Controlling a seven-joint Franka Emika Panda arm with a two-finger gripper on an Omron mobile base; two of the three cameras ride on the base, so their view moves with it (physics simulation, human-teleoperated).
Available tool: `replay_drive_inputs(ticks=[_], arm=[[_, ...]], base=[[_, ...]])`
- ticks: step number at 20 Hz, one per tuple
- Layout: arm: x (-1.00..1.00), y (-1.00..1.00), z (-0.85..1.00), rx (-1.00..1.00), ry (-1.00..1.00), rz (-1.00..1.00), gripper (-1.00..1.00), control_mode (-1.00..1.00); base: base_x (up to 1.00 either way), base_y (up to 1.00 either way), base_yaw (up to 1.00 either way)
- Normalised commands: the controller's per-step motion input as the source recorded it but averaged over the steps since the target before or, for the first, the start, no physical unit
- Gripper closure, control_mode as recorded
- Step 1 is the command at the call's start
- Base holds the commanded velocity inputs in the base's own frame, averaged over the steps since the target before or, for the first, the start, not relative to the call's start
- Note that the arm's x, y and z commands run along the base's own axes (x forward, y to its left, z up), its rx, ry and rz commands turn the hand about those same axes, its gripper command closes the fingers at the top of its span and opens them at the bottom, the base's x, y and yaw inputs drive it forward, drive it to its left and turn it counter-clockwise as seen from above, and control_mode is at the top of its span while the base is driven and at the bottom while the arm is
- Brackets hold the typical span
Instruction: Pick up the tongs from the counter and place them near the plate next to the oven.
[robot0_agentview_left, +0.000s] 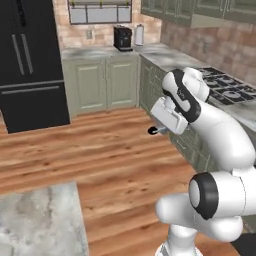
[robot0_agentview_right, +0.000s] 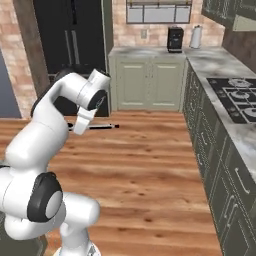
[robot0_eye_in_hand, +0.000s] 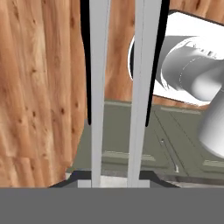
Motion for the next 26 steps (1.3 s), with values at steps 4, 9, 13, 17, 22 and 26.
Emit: replay_drive_inputs(ticks=[4,9,13,17,22,26], arm=[[0.00,0.00,0.00,0.00,0.00,0.00,1.00,1.00],[0.00,0.00,0.00,0.00,0.00,0.00,1.00,1.00],[0.00,0.00,0.00,0.00,0.00,0.00,1.00,1.00],[0.00,0.00,0.00,0.00,0.00,0.00,1.00,1.00],[0.00,0.00,0.00,0.00,0.00,0.00,1.00,1.00],[0.00,0.00,0.00,0.00,0.00,0.00,1.00,1.00]], base=[[0.51,0.00,-0.42],[0.43,0.00,-0.53],[0.41,0.01,-0.57],[0.57,0.15,-0.46],[0.71,0.18,-0.29],[0.76,0.20,-0.23]])
